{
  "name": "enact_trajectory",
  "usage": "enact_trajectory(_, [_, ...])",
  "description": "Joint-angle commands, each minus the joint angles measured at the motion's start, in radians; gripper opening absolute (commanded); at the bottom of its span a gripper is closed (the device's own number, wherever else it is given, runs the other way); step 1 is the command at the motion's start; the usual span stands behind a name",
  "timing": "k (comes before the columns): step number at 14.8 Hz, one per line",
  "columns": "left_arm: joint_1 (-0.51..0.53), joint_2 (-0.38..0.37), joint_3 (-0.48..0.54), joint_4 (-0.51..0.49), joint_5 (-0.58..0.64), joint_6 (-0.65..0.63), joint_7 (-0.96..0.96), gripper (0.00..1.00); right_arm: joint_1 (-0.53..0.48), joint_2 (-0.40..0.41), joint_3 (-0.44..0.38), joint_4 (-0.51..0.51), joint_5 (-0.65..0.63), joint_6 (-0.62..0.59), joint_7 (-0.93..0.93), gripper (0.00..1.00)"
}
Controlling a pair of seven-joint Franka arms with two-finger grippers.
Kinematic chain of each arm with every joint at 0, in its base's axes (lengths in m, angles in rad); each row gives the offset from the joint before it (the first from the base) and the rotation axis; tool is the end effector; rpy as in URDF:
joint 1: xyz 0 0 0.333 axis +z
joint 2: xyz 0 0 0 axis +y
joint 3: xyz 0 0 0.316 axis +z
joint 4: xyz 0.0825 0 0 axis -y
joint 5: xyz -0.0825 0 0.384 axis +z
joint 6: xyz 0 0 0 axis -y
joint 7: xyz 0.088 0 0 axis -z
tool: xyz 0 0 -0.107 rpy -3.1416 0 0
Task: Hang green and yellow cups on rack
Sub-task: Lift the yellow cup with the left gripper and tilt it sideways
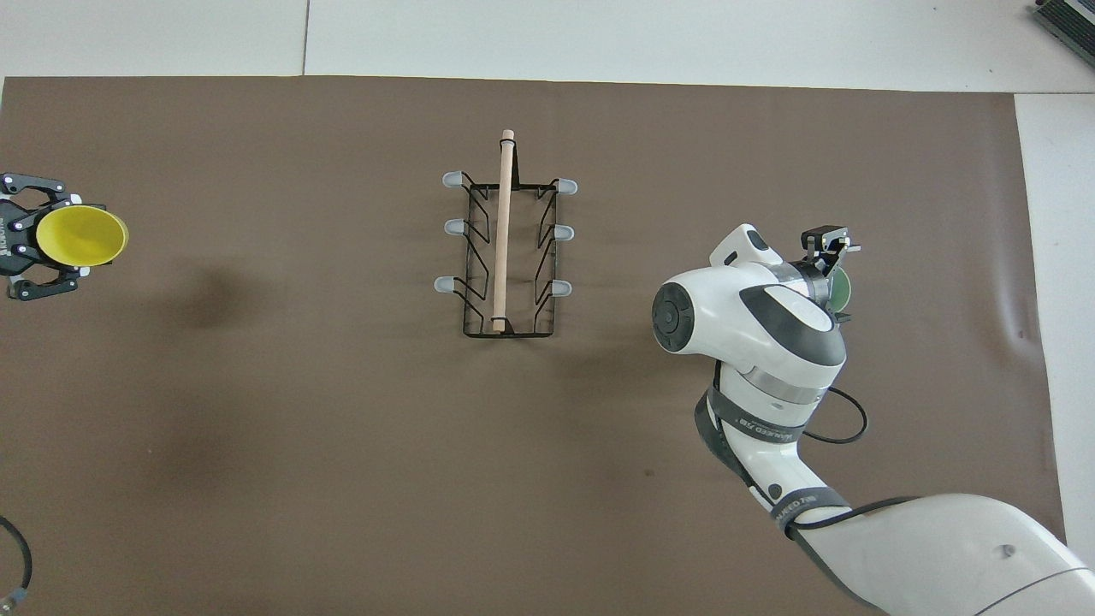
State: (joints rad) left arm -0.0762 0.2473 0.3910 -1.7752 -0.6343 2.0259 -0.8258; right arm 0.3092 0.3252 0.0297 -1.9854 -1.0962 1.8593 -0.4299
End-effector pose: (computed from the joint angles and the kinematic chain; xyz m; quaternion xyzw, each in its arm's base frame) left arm 0.6145 0.1468 0.4369 0.7412 0.6278 -0.0452 0.2331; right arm 0.5694 0.1269 0.3040 0.6772 0.5506 -0.2103 0.4405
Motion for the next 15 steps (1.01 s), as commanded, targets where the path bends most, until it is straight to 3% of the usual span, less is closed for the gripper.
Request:
enact_trajectory(1, [-0.011, -0.062, -0.072, -0.010, 0.137, 0.014, -0.110, 0.00, 0.002, 0.040, 0.009, 0.019, 0.008, 0.003, -0.003, 1.00])
enact_trajectory(7, [-0.013, -0.083, -0.149, 0.026, 0.264, 0.017, -0.191, 0.00, 0.004, 0.041, 0.012, 0.007, 0.067, 0.035, 0.005, 1.00])
enact_trajectory(10, [-0.013, -0.085, -0.222, 0.056, 0.391, 0.019, -0.284, 0.00, 0.017, 0.037, 0.012, 0.032, 0.072, -0.021, -0.059, 1.00])
enact_trajectory(15, [-0.013, -0.085, -0.360, 0.069, 0.602, 0.079, -0.493, 0.00, 0.001, 0.037, 0.012, 0.071, 0.062, -0.019, -0.121, 1.00])
